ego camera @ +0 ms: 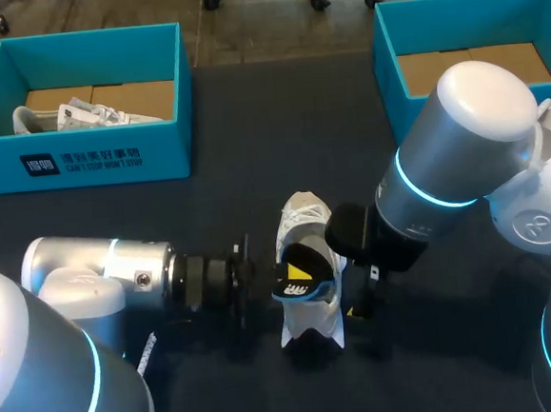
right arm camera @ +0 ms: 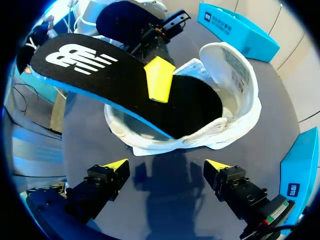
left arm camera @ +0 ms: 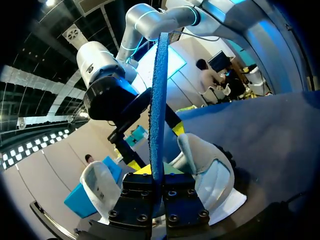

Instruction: Take the shoe out of the shoebox, open the shoe tongue, remove and reinsert the insole, then place the shoe into the shoebox

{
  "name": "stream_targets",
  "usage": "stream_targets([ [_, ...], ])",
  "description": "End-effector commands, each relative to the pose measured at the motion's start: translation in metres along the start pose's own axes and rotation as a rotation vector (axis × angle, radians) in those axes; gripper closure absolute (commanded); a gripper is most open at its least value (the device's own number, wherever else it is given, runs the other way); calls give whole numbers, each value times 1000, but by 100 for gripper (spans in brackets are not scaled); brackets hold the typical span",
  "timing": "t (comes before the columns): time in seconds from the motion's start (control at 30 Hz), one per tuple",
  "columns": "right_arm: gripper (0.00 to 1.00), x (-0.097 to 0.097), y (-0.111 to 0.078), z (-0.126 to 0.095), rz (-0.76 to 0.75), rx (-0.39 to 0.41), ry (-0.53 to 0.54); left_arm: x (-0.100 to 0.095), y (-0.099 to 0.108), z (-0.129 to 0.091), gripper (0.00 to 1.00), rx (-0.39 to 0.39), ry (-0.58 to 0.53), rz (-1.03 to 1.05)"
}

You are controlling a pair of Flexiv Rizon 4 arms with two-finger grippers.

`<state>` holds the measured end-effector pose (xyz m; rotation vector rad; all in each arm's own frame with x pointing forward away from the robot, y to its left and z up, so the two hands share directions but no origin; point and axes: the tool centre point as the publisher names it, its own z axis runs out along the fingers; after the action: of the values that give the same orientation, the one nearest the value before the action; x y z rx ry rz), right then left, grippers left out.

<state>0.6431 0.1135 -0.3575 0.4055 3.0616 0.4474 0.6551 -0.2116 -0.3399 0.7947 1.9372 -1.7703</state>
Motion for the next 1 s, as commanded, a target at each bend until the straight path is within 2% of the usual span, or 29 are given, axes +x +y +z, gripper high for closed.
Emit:
stream_targets([
  [0.03,0,1,0,2,1,-1,-3,1,4,8,100,-26,-4,7],
  [0.17,0,1,0,2,1,-1,-3,2,4,6,100,-28,-9,3],
  [0.2,0,1,0,2,1,-1,-3,2,2,5,95,-24,-9,2],
  [0.23,0,1,0,2,1,-1,-3,2,-1,5,71,-22,-10,1],
  [0.27,0,1,0,2,1,-1,-3,2,-4,4,57,-16,-11,4],
  [0.5,0,1,0,2,1,-1,-3,0,-23,1,51,19,-33,46],
  [0.6,0,1,0,2,1,-1,-3,0,-29,2,60,23,-35,62],
  [0.67,0,1,0,2,1,-1,-3,1,-33,2,72,27,-30,75],
  [0.7,0,1,0,2,1,-1,-3,2,-36,2,73,14,-24,107],
  [0.77,0,1,0,2,1,-1,-3,2,-37,3,100,25,-15,117],
  [1.0,0,1,0,2,1,-1,-3,7,-22,11,100,8,21,207],
])
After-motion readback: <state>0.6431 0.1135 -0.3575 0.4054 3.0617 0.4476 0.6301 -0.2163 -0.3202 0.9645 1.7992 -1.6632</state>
